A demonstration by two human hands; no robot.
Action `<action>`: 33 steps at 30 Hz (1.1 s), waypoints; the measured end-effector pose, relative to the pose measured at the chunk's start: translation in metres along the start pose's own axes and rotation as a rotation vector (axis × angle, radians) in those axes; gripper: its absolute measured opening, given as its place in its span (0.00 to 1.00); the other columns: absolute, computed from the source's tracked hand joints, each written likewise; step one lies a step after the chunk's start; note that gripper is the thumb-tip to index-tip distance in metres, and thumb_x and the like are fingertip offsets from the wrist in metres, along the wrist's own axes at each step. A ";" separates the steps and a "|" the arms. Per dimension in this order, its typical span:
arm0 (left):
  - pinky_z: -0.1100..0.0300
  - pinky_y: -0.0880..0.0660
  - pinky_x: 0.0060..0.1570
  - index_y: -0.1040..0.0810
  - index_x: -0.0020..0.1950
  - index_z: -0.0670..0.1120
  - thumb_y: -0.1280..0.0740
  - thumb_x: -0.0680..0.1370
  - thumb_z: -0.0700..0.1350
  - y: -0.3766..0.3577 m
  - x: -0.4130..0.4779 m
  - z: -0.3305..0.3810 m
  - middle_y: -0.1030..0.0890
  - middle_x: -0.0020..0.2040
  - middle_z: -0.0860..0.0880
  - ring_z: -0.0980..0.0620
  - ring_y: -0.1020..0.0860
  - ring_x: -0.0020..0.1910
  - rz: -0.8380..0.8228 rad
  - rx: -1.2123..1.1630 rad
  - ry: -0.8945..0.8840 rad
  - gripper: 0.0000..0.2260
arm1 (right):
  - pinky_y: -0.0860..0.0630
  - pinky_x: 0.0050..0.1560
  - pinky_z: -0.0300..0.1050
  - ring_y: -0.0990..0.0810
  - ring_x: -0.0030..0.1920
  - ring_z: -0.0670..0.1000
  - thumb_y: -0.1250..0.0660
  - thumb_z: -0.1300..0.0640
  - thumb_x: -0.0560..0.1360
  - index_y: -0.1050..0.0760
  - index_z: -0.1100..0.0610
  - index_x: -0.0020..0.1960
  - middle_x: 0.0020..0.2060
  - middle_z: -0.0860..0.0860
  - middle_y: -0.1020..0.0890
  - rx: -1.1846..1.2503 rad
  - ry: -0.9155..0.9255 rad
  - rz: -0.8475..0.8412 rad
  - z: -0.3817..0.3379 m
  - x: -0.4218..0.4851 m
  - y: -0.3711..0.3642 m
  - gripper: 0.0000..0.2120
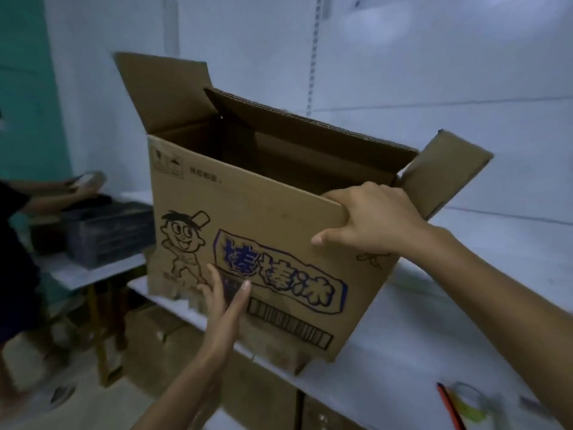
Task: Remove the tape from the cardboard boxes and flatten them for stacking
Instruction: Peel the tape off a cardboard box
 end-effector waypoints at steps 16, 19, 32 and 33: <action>0.46 0.34 0.62 0.24 0.66 0.45 0.43 0.61 0.80 -0.178 0.123 0.101 0.26 0.67 0.45 0.42 0.28 0.65 -0.121 1.076 -1.073 0.48 | 0.28 0.53 0.51 0.25 0.57 0.58 0.45 0.33 0.76 0.27 0.53 0.63 0.59 0.54 0.22 -0.116 -0.438 -0.017 0.290 0.098 -0.033 0.28; 0.49 0.32 0.56 0.22 0.61 0.47 0.45 0.58 0.82 -0.191 0.140 0.119 0.22 0.61 0.48 0.43 0.25 0.58 -0.102 1.102 -1.053 0.48 | 0.29 0.61 0.56 0.26 0.62 0.58 0.43 0.32 0.75 0.27 0.52 0.66 0.63 0.54 0.23 0.011 -0.484 -0.103 0.308 0.113 -0.057 0.30; 0.51 0.31 0.45 0.21 0.50 0.40 0.38 0.61 0.79 -0.208 0.191 0.117 0.19 0.46 0.43 0.43 0.22 0.44 0.186 0.903 -1.327 0.43 | 0.29 0.66 0.55 0.24 0.64 0.54 0.41 0.43 0.79 0.30 0.55 0.69 0.63 0.53 0.22 1.516 -0.508 0.701 0.248 0.060 -0.120 0.24; 0.51 0.31 0.44 0.21 0.50 0.39 0.37 0.61 0.78 -0.204 0.193 0.112 0.19 0.45 0.42 0.43 0.23 0.43 0.210 0.876 -1.354 0.43 | 0.34 0.70 0.57 0.29 0.68 0.54 0.42 0.39 0.78 0.34 0.53 0.72 0.68 0.53 0.27 1.508 -0.501 0.708 0.234 0.052 -0.133 0.28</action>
Point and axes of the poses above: each hand's wrist, its own x-axis towards the middle knuckle, its own y-axis out of the back of the hand, z = x × y, the point moved 6 cm from there along x, towards the middle knuckle
